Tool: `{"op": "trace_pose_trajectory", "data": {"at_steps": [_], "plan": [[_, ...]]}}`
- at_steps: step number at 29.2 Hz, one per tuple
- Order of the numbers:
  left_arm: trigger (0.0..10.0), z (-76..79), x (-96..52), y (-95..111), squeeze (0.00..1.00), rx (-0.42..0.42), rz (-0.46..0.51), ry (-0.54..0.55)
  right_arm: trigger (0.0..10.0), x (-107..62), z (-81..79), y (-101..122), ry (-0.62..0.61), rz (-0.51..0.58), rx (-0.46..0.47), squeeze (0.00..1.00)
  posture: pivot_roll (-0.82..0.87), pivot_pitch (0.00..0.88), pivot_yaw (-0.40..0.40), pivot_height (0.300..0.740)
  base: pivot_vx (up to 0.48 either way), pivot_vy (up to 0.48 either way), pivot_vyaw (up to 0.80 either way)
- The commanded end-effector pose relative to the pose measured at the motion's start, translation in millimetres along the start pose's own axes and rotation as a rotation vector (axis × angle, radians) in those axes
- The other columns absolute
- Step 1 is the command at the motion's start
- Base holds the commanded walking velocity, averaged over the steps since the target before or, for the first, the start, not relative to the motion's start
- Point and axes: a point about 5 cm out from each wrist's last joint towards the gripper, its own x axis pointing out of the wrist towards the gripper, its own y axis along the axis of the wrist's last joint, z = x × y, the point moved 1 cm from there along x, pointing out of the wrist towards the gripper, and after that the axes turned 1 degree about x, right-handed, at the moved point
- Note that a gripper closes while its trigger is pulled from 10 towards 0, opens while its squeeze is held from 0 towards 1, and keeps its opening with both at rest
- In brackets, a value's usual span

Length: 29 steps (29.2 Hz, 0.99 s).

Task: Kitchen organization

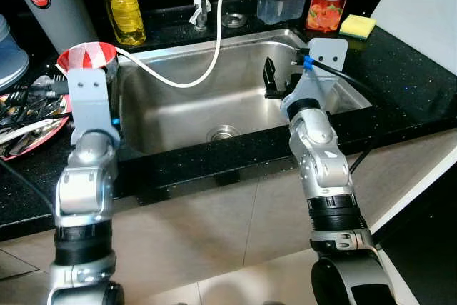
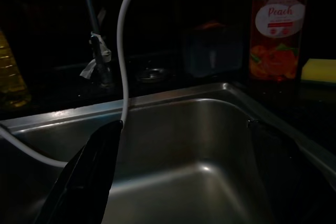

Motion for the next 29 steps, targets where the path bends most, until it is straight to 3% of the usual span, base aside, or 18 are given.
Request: {"op": "trace_pose_trajectory", "data": {"at_steps": [1,3,4,5,7,9,11,13,15,16,17,18,19,24,29], "plan": [[10.0,-5.0,-1.0,6.5,0.00,-0.030,0.032,0.023,10.0,-2.2,1.0,-0.2,-0.008,-0.002,-0.004,0.00,-0.02,0.000,0.086,0.740,0.000,0.000,0.00],[10.0,-9.7,-0.6,6.9,0.00,-0.069,0.017,0.049,10.0,-2.5,1.7,-0.1,-0.009,-0.002,-0.005,0.00,-0.02,0.000,0.087,0.740,0.000,0.000,0.00],[10.0,-24.6,0.0,6.8,0.00,-0.078,0.009,0.117,10.0,-3.3,4.1,-0.3,-0.015,-0.002,-0.010,0.00,-0.01,0.000,0.089,0.740,0.000,0.000,0.00],[10.0,-24.6,0.0,6.8,0.00,-0.078,0.009,0.117,10.0,-3.3,4.1,-0.3,-0.015,-0.002,-0.010,0.00,-0.01,0.000,0.089,0.740,0.000,0.000,0.00],[10.0,-44.0,1.6,5.4,0.00,0.030,-0.010,0.197,10.0,-3.5,7.5,-0.6,-0.025,-0.004,-0.012,0.00,0.01,0.000,0.090,0.740,0.000,0.000,0.00],[10.0,-51.5,2.3,3.6,0.00,0.045,-0.029,0.224,10.0,-3.3,8.7,-0.9,-0.028,-0.005,-0.013,0.00,0.01,0.000,0.090,0.740,0.000,0.000,0.00],[10.0,-68.3,1.8,-1.3,0.00,0.008,-0.086,0.291,10.0,-2.8,9.9,-2.3,-0.032,-0.008,-0.014,0.00,0.03,0.000,0.094,0.740,0.000,0.000,0.00],[10.0,-68.3,1.8,-1.3,0.00,0.008,-0.086,0.291,10.0,-2.8,9.9,-2.3,-0.032,-0.008,-0.014,0.00,0.03,0.000,0.094,0.740,0.000,0.000,0.00],[10.0,-90.7,4.1,-6.3,0.00,-0.016,-0.110,0.400,10.0,-1.2,4.8,-3.9,-0.028,-0.011,0.000,0.00,0.05,0.000,0.100,0.740,0.000,0.000,0.00],[10.0,-90.7,4.1,-6.3,0.00,-0.016,-0.110,0.400,10.0,-1.2,4.8,-3.9,-0.028,-0.011,0.000,0.00,0.05,0.000,0.100,0.740,0.000,0.000,0.00],[10.0,-94.8,7.3,-8.0,0.42,-0.021,-0.115,0.419,10.0,-1.0,2.1,-4.3,-0.025,-0.012,0.006,0.00,0.05,0.000,0.099,0.740,0.000,0.000,0.00],[10.0,-94.8,7.3,-8.0,0.42,-0.021,-0.115,0.419,10.0,-1.0,2.1,-4.3,-0.025,-0.012,0.006,0.00,0.05,0.000,0.099,0.740,0.000,0.000,0.00],[10.0,-95.3,11.1,-8.8,1.00,-0.040,-0.114,0.417,10.0,-1.2,-0.5,-4.8,-0.020,-0.014,0.012,0.00,0.05,0.000,0.098,0.740,0.000,0.000,0.00],[10.0,-77.0,24.7,5.1,1.00,-0.100,-0.044,0.353,10.0,-4.4,-5.7,-7.8,0.000,-0.026,0.013,0.00,0.04,0.000,0.105,0.740,0.000,0.000,0.00],[10.0,-73.8,19.9,19.4,1.00,-0.154,0.018,0.418,10.0,-3.9,-4.1,-9.6,-0.009,-0.030,0.016,0.00,0.05,0.000,0.108,0.740,0.000,0.000,0.00]]}}
